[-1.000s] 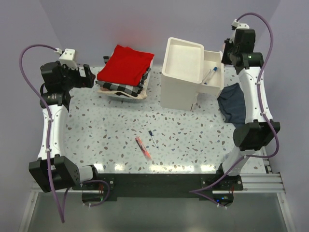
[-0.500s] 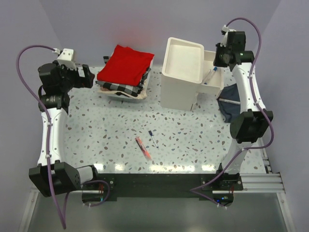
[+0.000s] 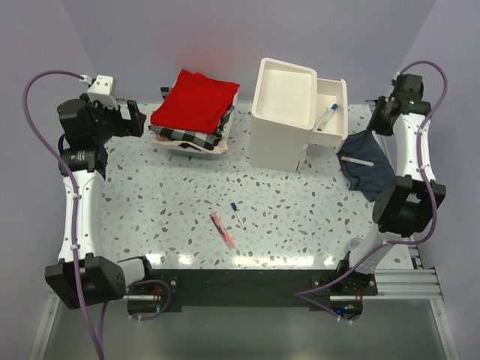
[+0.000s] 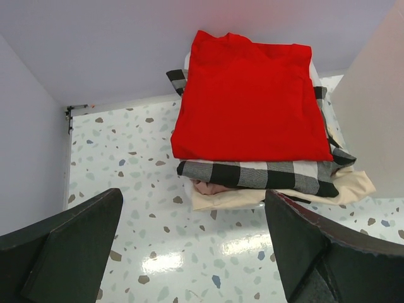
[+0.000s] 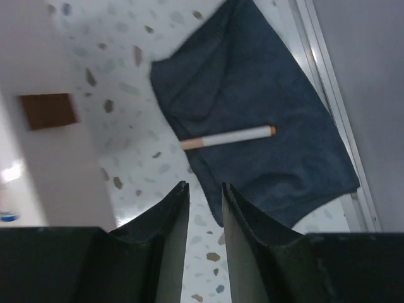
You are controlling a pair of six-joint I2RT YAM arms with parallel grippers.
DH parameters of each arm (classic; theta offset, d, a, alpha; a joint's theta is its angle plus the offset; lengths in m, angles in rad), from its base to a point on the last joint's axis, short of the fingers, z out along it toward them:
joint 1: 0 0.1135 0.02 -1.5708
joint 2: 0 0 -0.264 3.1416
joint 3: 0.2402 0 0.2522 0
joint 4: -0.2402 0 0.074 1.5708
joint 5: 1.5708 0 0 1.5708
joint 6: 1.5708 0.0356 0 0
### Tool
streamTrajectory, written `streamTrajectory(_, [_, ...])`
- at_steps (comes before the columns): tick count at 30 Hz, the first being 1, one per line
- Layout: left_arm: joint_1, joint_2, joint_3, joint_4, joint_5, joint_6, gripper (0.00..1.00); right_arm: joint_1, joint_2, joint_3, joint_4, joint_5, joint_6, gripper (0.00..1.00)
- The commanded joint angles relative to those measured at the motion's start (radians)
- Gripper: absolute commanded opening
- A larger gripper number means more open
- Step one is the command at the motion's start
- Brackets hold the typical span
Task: Sort the stationery into containers
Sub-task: Pick up the pen from the corner of the board.
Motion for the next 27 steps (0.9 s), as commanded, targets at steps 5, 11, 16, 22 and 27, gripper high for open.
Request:
streamTrajectory(5, [0.010,0.011,-0.026,0.020,-0.021,0.031,1.00,-0.062,0.002,-0.156,0.021,-0.178,-0.043,0.32])
streamTrajectory(11, [0.008,0.031,-0.030,0.020,-0.030,0.038,1.00,-0.046,0.023,-0.179,0.018,-0.094,-0.023,0.35])
streamTrajectory(16, [0.008,0.040,-0.034,0.018,-0.035,0.045,1.00,-0.046,0.032,-0.190,0.007,-0.095,0.110,0.48])
streamTrajectory(22, [0.010,0.064,-0.020,-0.008,-0.033,0.055,1.00,-0.036,0.103,-0.165,0.029,-0.128,0.170,0.44])
streamTrajectory(27, [0.008,0.098,-0.005,-0.017,-0.041,0.064,1.00,-0.033,0.187,-0.075,0.032,-0.114,0.179,0.40])
